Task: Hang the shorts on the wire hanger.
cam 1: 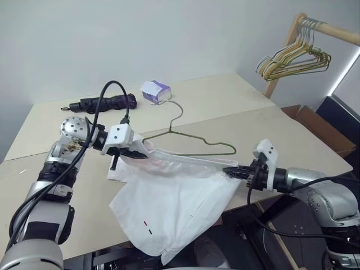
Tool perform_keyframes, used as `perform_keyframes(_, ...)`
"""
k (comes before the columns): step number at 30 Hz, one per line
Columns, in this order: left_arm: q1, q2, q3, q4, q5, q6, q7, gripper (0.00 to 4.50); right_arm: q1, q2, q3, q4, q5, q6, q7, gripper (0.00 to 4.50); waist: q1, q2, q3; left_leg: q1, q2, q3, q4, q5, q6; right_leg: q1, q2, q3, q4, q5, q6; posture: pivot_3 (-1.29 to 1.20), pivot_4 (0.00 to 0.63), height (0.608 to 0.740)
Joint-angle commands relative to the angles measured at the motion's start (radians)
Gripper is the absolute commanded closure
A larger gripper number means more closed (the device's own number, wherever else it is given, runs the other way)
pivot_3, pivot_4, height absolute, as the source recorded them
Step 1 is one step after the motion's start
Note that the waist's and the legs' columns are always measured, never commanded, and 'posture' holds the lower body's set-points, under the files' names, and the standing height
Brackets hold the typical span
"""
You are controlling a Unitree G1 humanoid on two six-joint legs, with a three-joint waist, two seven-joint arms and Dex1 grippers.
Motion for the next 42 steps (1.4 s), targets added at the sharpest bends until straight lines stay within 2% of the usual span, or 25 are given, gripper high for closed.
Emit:
perform_keyframes(1, 0.001, 0.06, 0.033, 0.006, 0.014, -0.016, -0.015, 4.5, -0.03, -0.054, -0.078, 0.04, 0.015, -0.012, 0.03, 4.47, -0.001, 0.0, 0.0, 0.0, 0.0, 0.0, 0.0, 0.0, 0.0, 0.0, 0.0, 0.0, 0.0, 0.0, 0.0, -0.39, 0.0, 0.74)
perform_keyframes(16, -0.026, 0.053, -0.009, 0.102, 0.121, -0.123, 0.055, 4.5, -0.044, -0.121, -0.083, 0.054, 0.026, -0.024, 0.092, 4.47, 0.001, 0.0, 0.0, -0.001, 0.0, 0.0, 0.0, 0.0, 0.0, 0.0, 0.0, 0.0, 0.0, 0.0, 0.0, -0.4, 0.0, 0.74)
perform_keyframes(21, -0.053, 0.067, -0.072, 0.162, 0.249, -0.197, 0.164, 4.5, -0.053, -0.142, -0.085, 0.042, 0.023, -0.038, 0.102, 4.47, 0.001, 0.0, 0.0, -0.002, 0.0, 0.0, 0.0, 0.0, 0.0, 0.0, 0.0, 0.0, 0.0, 0.0, 0.0, -0.4, 0.0, 0.74)
perform_keyframes(27, -0.08, 0.068, -0.116, 0.2, 0.276, -0.24, 0.161, 4.5, -0.064, -0.145, -0.074, 0.031, 0.01, -0.047, 0.099, 4.47, -0.002, 0.0, 0.0, -0.003, 0.0, 0.0, 0.0, 0.0, 0.0, 0.0, 0.0, 0.0, 0.0, 0.0, 0.0, -0.41, 0.0, 0.74)
perform_keyframes(36, -0.09, -0.027, -0.145, 0.209, 0.304, -0.198, 0.259, 4.5, -0.11, -0.107, 0.024, -0.132, -0.032, -0.062, 0.045, 4.47, -0.002, 0.0, 0.0, -0.003, 0.0, 0.0, 0.0, 0.0, 0.0, -0.001, 0.0, 0.0, 0.0, 0.0, 0.001, -0.41, 0.0, 0.74)
perform_keyframes(39, -0.129, -0.072, -0.127, 0.248, 0.3, -0.153, 0.298, 4.5, -0.129, -0.098, 0.078, -0.169, -0.053, -0.037, 0.015, 3.71, -0.002, 0.0, 0.0, -0.004, 0.0, 0.0, 0.0, 0.0, 0.0, -0.001, 0.0, 0.0, 0.0, 0.0, 0.001, -0.41, 0.0, 0.74)
perform_keyframes(42, -0.147, -0.091, -0.115, 0.26, 0.296, -0.141, 0.311, 4.5, -0.141, -0.1, 0.095, -0.179, -0.055, -0.016, 0.002, 2.69, -0.009, 0.0, 0.0, -0.004, 0.0, 0.0, 0.0, 0.0, 0.0, -0.002, 0.0, 0.0, 0.0, 0.0, 0.001, -0.41, 0.0, 0.74)
